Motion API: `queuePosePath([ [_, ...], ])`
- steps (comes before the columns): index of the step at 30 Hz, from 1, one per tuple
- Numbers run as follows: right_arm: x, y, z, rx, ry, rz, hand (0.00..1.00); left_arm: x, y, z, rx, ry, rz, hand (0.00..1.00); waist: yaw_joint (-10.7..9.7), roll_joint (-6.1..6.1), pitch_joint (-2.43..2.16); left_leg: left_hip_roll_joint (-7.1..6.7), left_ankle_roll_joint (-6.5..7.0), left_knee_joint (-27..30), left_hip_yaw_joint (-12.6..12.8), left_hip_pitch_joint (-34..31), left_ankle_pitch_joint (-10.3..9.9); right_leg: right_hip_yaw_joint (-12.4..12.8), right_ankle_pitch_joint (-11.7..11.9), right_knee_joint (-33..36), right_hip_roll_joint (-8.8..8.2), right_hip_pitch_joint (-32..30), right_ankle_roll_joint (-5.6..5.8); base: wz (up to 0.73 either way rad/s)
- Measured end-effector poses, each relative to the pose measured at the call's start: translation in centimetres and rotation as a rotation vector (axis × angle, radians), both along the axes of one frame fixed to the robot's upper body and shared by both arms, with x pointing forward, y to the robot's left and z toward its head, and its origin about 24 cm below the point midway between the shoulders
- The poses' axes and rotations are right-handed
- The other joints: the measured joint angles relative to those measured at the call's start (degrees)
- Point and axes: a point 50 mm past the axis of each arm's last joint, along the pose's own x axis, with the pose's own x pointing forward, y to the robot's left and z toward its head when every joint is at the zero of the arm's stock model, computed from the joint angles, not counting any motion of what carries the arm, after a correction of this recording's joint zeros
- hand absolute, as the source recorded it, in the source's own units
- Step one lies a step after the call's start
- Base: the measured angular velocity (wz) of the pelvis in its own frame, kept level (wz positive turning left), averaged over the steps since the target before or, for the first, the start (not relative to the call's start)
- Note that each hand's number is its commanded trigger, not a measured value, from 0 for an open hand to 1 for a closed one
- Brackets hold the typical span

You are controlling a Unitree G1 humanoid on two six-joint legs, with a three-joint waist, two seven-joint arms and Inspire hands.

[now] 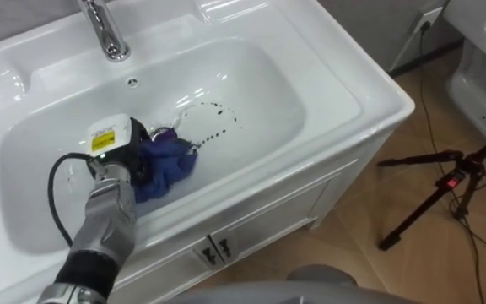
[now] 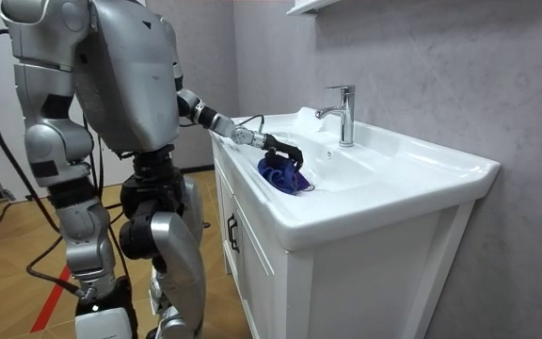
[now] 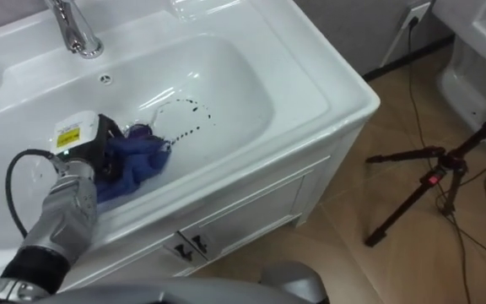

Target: Wipe basin

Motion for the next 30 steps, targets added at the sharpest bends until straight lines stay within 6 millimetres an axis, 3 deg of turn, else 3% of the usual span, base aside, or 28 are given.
queuePosePath([
  [13,1.6,0.9,-0.2,0.024,-0.016,0.006,0.0,1.2,-3.7,1.3,-0.029,-0.01,-0.124,1.0,-2.13,-0.11,0.1,-0.72,0.02,0.05,0.43,-0.37,0.01,-0.66,-0.6,-0.03,-1.04,-0.27,0.97,0.01],
  [17,2.2,0.8,-0.2,0.016,-0.027,0.008,0.0,1.4,-5.2,1.7,-0.064,-0.026,-0.158,1.0,-4.79,0.03,0.12,-0.63,0.02,0.99,0.45,-1.28,0.01,-0.61,-0.58,-0.03,-1.06,-0.7,0.9,-0.02],
  [22,1.3,0.7,-0.2,0.015,-0.008,0.0,0.0,3.2,-7.1,3.1,-0.144,-0.052,-0.184,1.0,-6.36,0.54,0.3,-0.22,0.02,1.02,1.62,-0.48,0.01,-0.31,-0.39,-0.85,-0.58,0.2,0.58,-0.05],
  [23,1.2,0.7,-0.2,0.017,-0.005,-0.001,0.0,3.7,-7.7,3.6,-0.174,-0.069,-0.197,1.0,-6.47,0.53,0.66,-0.2,0.02,1.03,1.79,-0.4,0.01,0.11,-0.38,-0.89,-0.46,0.16,0.55,-0.2],
  [24,1.0,0.7,-0.2,0.017,0.001,-0.004,0.0,3.9,-8.0,3.8,-0.186,-0.076,-0.202,1.0,-6.64,0.64,0.7,-0.21,0.02,1.05,1.84,-0.42,0.01,0.27,-0.37,-0.9,-0.43,0.1,0.54,-0.14],
  [30,-0.4,0.4,-0.2,0.008,0.025,-0.057,0.0,6.0,-8.3,6.1,-0.212,-0.152,-0.209,1.0,-8.11,0.88,0.61,0.31,0.0,1.79,2.05,-0.63,-0.01,1.7,-0.22,-0.7,0.07,-0.13,0.22,-0.13],
])
